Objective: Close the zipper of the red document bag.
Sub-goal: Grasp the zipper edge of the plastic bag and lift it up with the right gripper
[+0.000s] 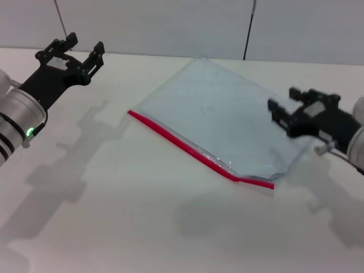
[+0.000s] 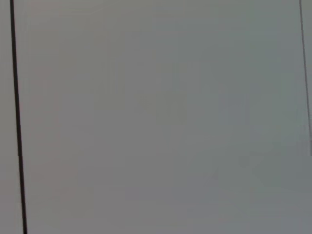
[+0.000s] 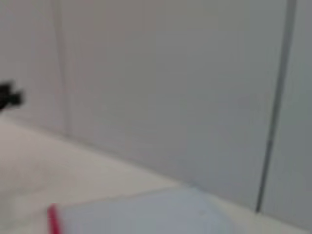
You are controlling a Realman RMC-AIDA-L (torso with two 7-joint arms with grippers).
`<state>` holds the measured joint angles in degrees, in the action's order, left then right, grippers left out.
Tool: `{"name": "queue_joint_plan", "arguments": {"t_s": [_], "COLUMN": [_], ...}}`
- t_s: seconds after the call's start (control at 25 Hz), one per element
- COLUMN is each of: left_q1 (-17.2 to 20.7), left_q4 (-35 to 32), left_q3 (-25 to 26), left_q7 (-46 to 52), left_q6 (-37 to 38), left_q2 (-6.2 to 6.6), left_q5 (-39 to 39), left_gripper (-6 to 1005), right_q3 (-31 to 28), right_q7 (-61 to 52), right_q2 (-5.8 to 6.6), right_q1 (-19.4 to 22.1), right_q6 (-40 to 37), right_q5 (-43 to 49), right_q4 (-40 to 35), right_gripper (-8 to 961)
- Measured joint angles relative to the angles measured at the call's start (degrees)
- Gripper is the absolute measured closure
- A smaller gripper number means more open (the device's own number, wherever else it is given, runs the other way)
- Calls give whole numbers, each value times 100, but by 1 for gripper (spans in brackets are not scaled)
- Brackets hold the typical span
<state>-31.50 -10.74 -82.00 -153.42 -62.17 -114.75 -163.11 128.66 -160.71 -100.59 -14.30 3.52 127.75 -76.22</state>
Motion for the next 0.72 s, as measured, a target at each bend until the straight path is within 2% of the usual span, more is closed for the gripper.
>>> {"name": "queue_joint_plan", "arguments": {"t_s": [0.08, 0.16, 0.28, 0.36, 0.44, 0.56, 0.6, 0.72], "left_q1": [0, 1, 6, 5, 6, 5, 4, 7], "left_q4": [-3, -10, 6, 9, 11, 9, 5, 6], "left_q3": [0, -1, -1, -1, -1, -1, -1, -1], "left_q7": [-13, -29, -37, -44, -52, -56, -56, -57], "left_q6": [32, 53, 61, 68, 77, 128, 139, 146], "left_q2": [4, 5, 5, 6, 6, 6, 6, 17], "left_q5": [28, 40, 42, 43, 43, 43, 43, 43], "left_gripper": [360, 361, 362, 362, 363, 363, 363, 364], "right_q3": [-1, -23, -156, -282, -404, -670, -778, -1201], "right_q7": [50, 211, 634, 972, 1307, 1827, 2020, 2593], "right_q2": [129, 188, 149, 67, -40, -298, -399, -804], "right_q1": [109, 176, 277, 366, 425, 484, 508, 593], "right_q6": [-504, -1073, -1801, -2202, -2595, -3184, -3385, -4006], "right_q5": [227, 403, 454, 447, 438, 457, 474, 500], "right_q4": [-369, -693, -982, -1140, -1221, -1248, -1253, -1257], "right_gripper": [455, 455, 454, 453, 453, 451, 451, 449]}}
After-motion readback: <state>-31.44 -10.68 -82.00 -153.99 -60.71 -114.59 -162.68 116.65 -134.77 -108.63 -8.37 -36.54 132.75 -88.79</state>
